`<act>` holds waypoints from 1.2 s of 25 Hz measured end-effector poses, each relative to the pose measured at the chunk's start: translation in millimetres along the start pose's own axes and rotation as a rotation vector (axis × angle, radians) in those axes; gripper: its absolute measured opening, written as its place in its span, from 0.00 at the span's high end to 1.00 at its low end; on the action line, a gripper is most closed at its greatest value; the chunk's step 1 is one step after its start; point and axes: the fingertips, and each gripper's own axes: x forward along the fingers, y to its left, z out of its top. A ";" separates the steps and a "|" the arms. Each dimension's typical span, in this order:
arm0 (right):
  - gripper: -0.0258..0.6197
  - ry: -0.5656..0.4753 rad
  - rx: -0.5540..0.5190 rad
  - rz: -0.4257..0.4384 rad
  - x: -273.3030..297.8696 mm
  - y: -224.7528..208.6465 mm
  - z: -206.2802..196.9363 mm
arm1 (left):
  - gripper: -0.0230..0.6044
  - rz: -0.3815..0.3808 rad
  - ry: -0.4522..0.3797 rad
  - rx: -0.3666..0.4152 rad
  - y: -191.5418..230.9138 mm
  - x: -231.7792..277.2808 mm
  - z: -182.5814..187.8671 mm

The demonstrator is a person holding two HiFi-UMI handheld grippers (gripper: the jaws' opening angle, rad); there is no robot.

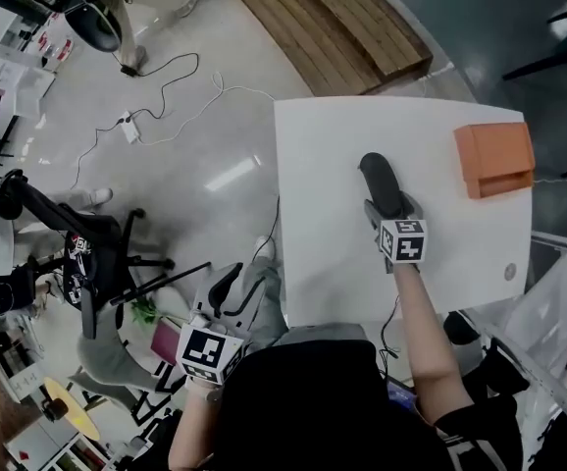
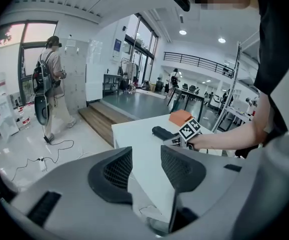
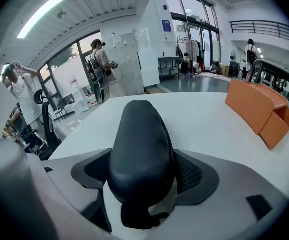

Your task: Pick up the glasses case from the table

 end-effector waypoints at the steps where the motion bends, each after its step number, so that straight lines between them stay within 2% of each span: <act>1: 0.37 0.001 -0.003 -0.014 1.8 -1.9 -0.1 | 0.67 0.003 0.001 -0.001 1.8 -1.1 -1.3; 12: 0.42 0.032 -0.059 -0.086 -4.0 0.0 -0.2 | 0.67 0.001 -0.018 0.001 14.0 -15.6 -0.1; 17: 0.43 0.001 -0.052 -0.103 -27.2 8.2 7.8 | 0.67 -0.023 -0.040 0.018 21.7 -23.6 2.9; 26: 0.43 -0.116 0.000 -0.131 -99.4 30.6 34.0 | 0.67 -0.147 -0.081 0.084 22.1 -18.0 27.9; 30: 0.43 -0.170 0.025 -0.145 -137.1 44.8 41.9 | 0.67 -0.230 -0.109 0.144 11.4 -9.4 45.3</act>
